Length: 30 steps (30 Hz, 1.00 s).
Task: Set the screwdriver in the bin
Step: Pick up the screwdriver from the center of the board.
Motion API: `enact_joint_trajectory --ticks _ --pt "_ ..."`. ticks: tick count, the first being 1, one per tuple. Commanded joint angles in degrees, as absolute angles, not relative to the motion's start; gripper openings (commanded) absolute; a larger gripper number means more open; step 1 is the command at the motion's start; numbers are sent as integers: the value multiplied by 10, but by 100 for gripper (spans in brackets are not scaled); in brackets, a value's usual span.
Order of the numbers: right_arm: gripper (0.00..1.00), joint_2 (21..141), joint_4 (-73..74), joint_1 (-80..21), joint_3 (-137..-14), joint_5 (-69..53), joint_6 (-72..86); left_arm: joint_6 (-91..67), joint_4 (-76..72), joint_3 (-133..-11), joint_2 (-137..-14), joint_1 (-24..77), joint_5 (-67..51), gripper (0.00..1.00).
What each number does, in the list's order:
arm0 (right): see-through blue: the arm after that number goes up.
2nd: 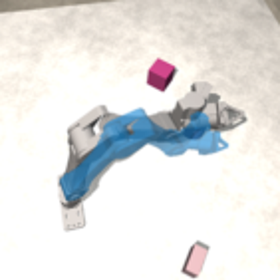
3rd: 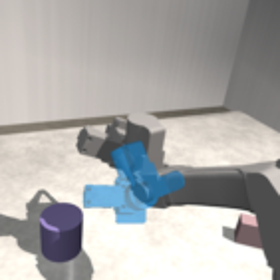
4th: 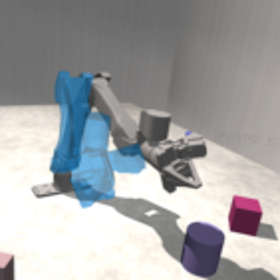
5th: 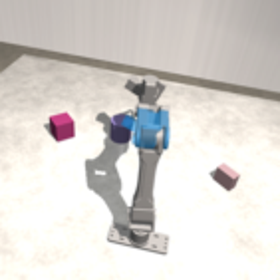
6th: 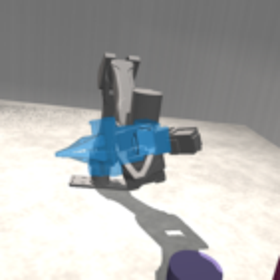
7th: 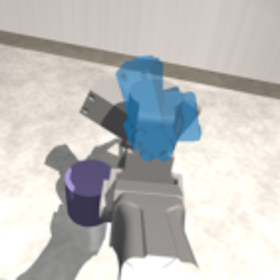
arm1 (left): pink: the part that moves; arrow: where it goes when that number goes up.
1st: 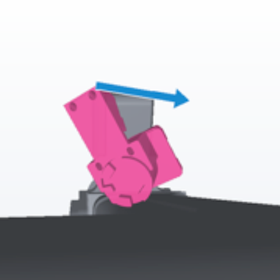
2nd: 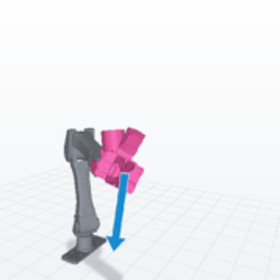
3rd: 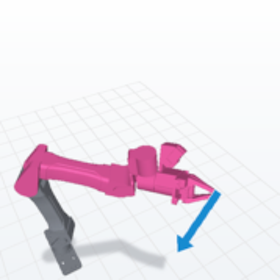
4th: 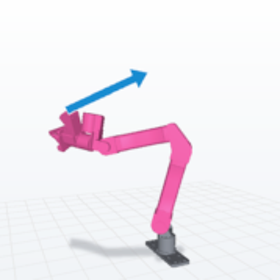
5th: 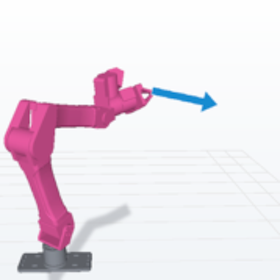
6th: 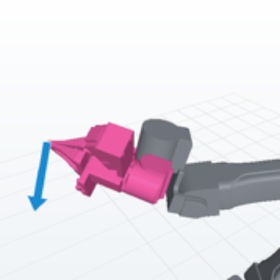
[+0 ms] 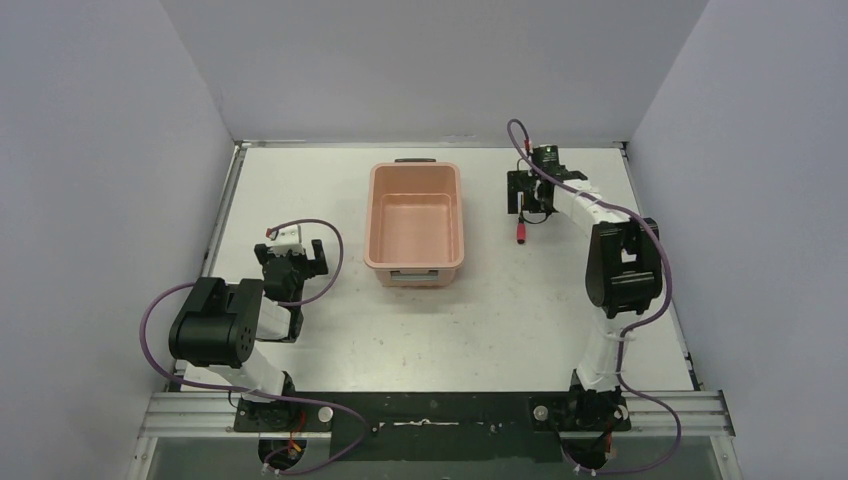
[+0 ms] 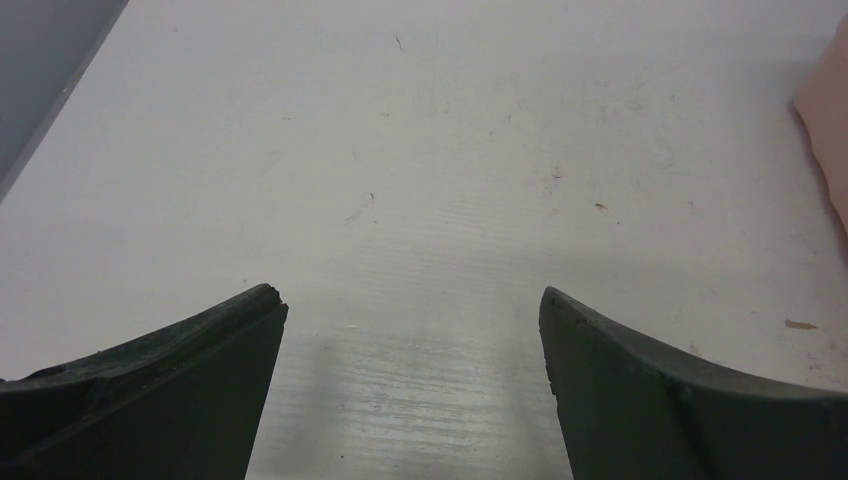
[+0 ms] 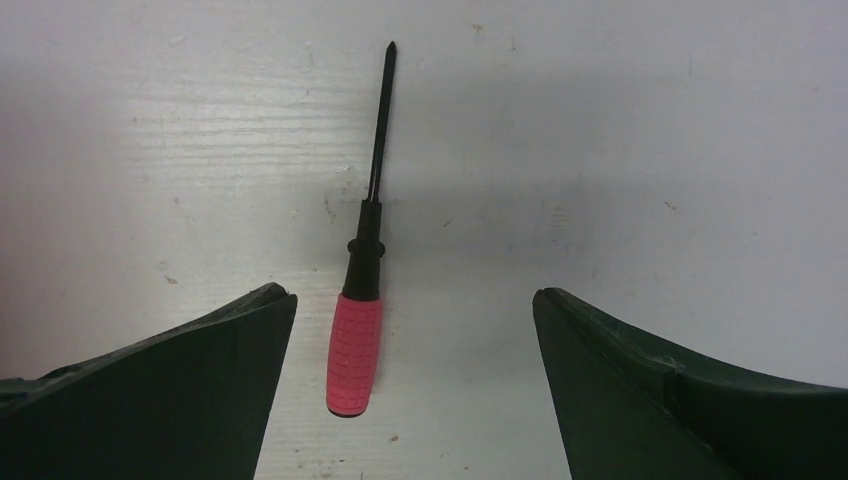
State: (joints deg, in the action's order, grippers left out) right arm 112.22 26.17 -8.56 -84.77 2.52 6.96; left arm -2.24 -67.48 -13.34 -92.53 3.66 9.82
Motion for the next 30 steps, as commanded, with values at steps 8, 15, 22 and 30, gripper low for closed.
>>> enact_joint_trajectory --ticks 8,15,22,30 --pt "71 1171 217 -100 -816 6 96 -18 -692 -146 -923 37 98 97" --pt "37 1174 208 -99 -788 4 109 -18 -692 -146 -923 37 98 97" --pt "5 1146 211 -99 -790 4 120 -18 -692 -146 -923 37 98 97" --pt "0 1082 264 -100 -852 33 120 -18 -693 -146 -923 37 98 97"
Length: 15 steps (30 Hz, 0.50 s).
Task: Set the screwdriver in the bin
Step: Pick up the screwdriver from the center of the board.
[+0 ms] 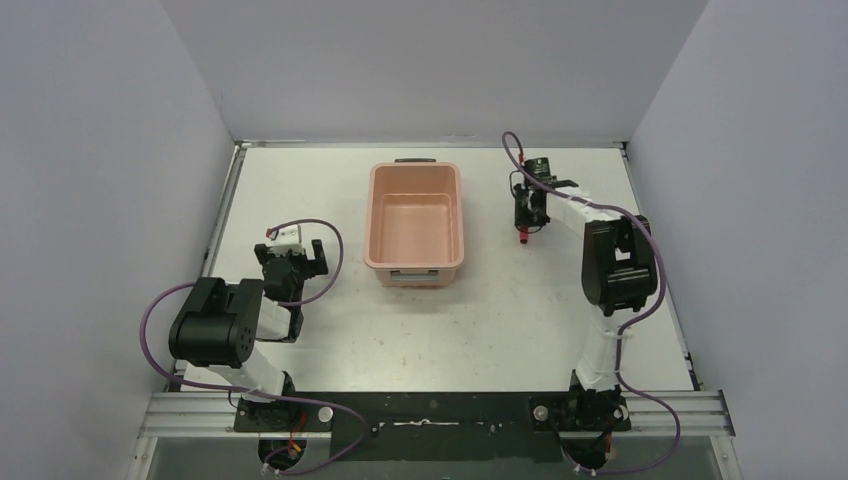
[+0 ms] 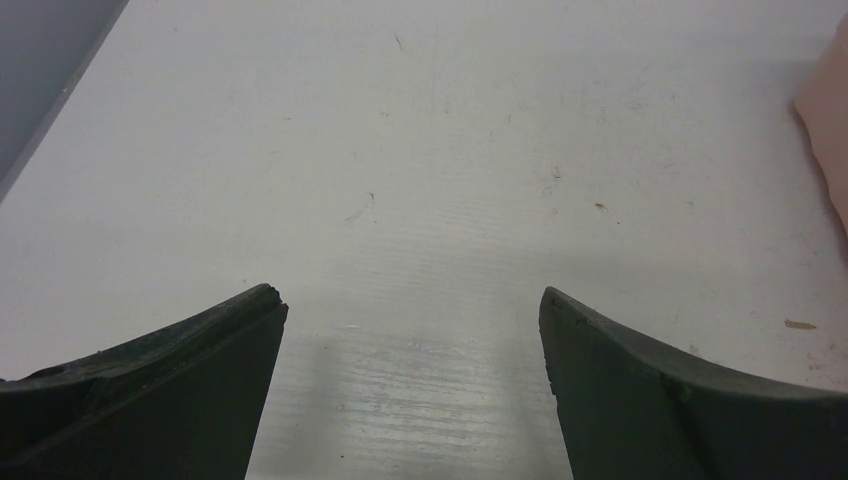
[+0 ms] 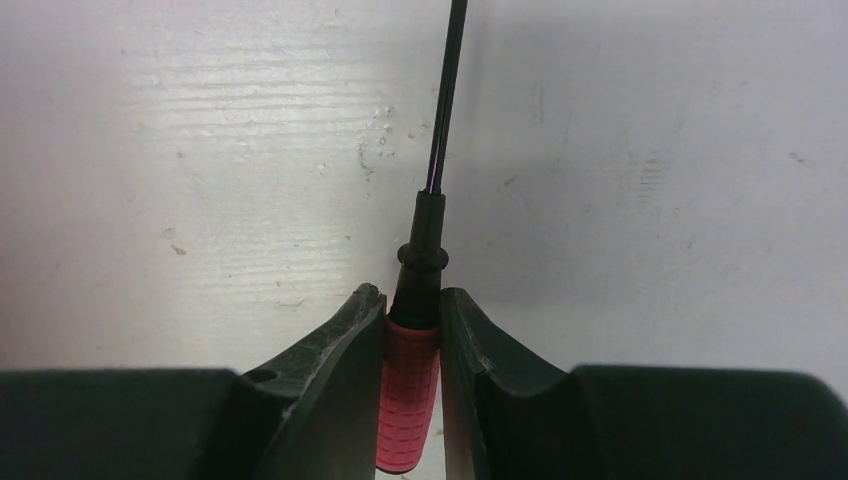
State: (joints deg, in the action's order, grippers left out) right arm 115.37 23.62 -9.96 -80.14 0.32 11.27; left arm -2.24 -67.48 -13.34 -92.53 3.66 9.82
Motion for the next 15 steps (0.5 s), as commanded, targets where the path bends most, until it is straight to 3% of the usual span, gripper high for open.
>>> enact_joint_trajectory --ticks 1,15 --pt "0 1076 274 -100 -863 35 120 -18 -692 -146 -924 37 98 97" --pt "0 1018 430 -103 -1068 74 119 -18 -693 -146 -923 38 98 97"
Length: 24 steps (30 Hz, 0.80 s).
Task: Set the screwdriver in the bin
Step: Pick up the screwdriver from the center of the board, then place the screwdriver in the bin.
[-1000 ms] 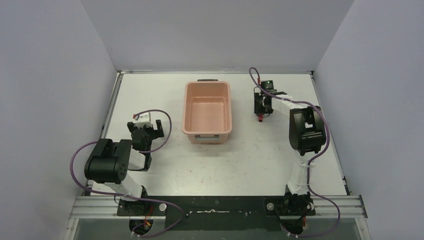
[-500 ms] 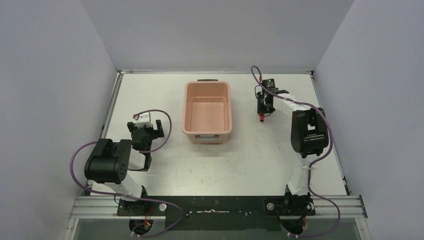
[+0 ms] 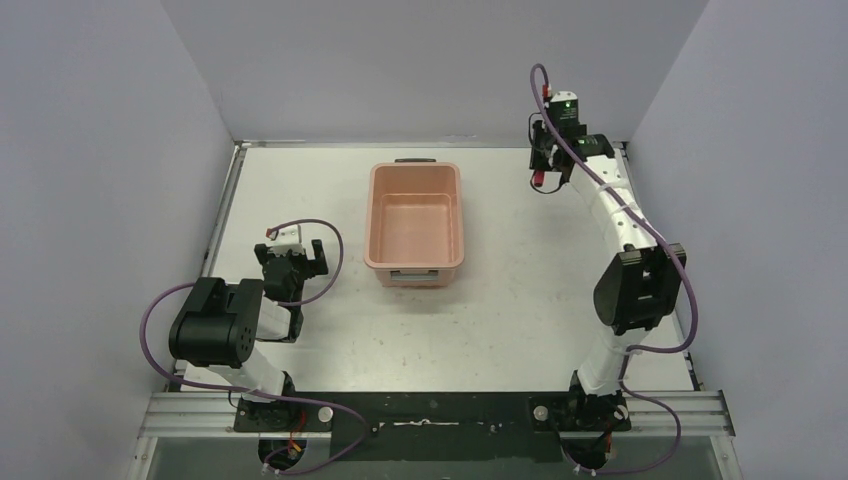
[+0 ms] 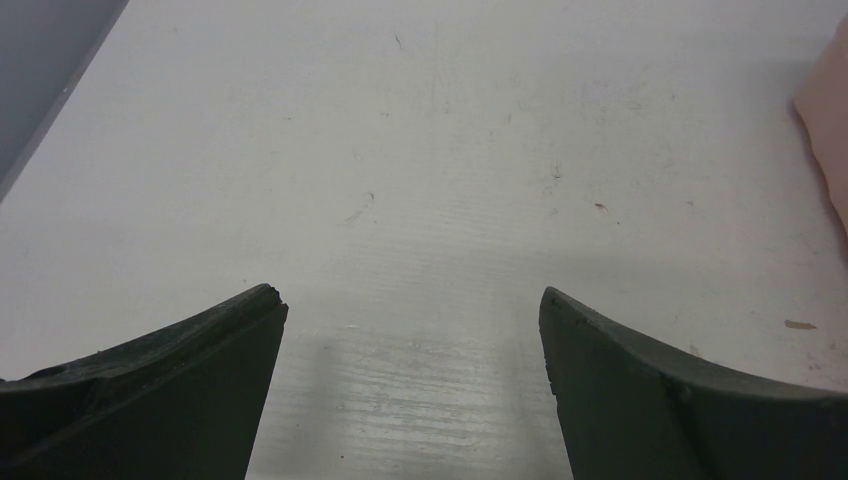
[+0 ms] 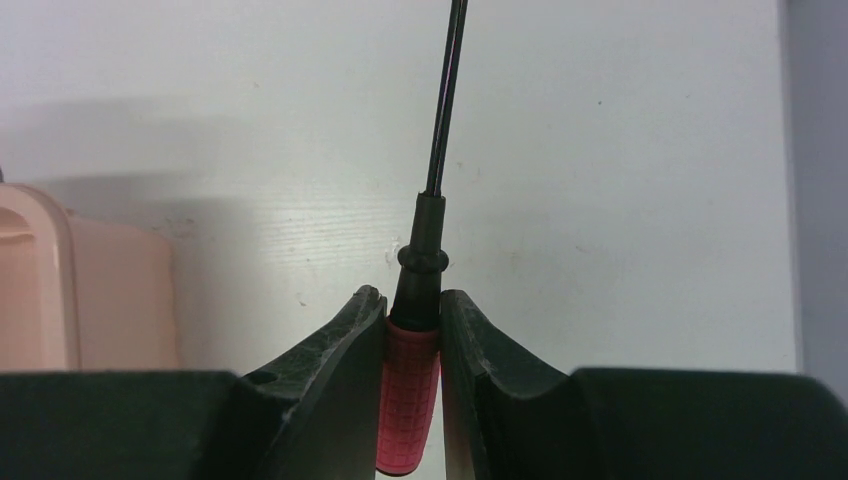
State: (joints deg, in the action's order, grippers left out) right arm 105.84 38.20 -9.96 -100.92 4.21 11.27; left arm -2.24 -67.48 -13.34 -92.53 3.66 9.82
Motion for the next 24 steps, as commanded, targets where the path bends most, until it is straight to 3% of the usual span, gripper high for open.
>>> enact_joint_trajectory --ticks 1,13,24 --pt "0 1014 441 -105 -1085 79 120 -18 -693 -146 -924 37 98 97" --pt "0 1007 544 -158 -1263 151 130 -18 -693 -146 -923 37 98 97" --pt "0 1049 556 -331 -1321 220 183 -18 -693 -146 -923 37 98 97"
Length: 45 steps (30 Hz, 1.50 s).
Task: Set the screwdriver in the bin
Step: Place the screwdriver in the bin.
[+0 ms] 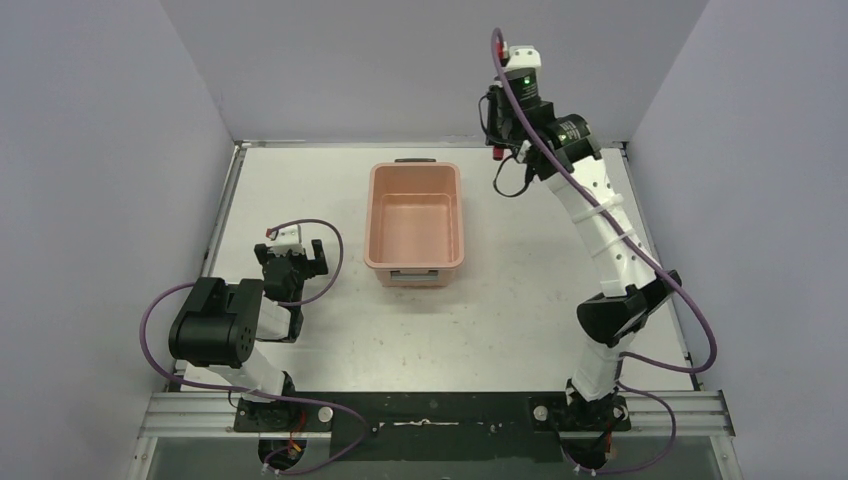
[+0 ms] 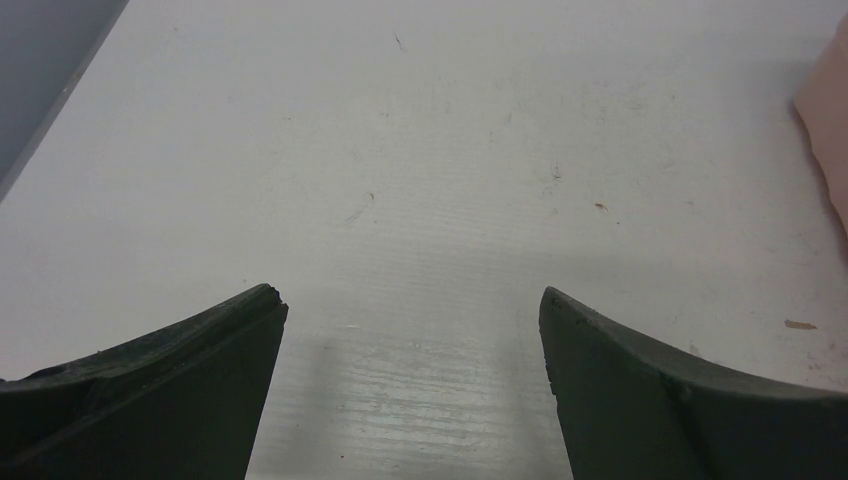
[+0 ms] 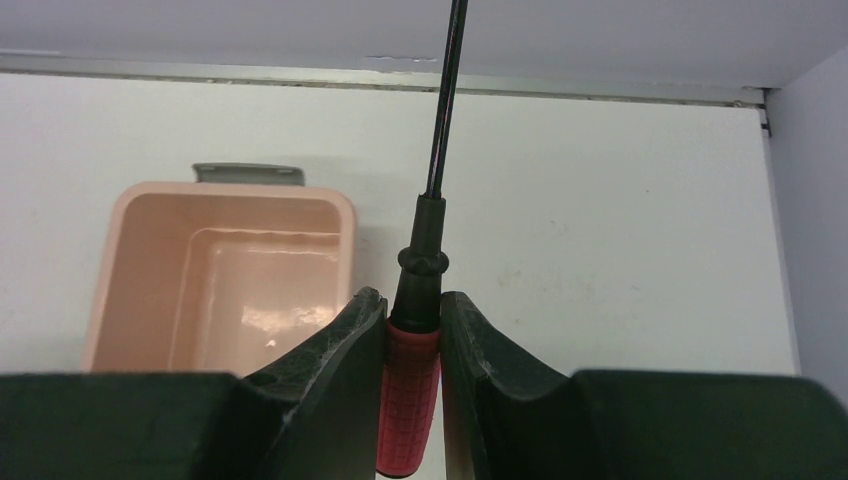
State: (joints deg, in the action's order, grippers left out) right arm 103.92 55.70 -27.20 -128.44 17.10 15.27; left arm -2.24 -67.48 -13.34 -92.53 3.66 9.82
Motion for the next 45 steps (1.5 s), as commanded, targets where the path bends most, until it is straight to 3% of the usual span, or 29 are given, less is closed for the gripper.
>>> enact_joint_trajectory --ticks 1,14,31,45 --pt "0 1057 554 -343 -1325 227 186 -18 -692 -146 -923 37 98 97" --pt "0 1144 491 -487 -1330 271 220 -18 -692 -146 -923 37 98 97" --pt "0 1134 317 -463 -1014 213 271 -18 -692 -146 -923 37 98 97" --pt "1 1201 257 -442 -935 139 310 -18 -693 -146 -923 37 98 97"
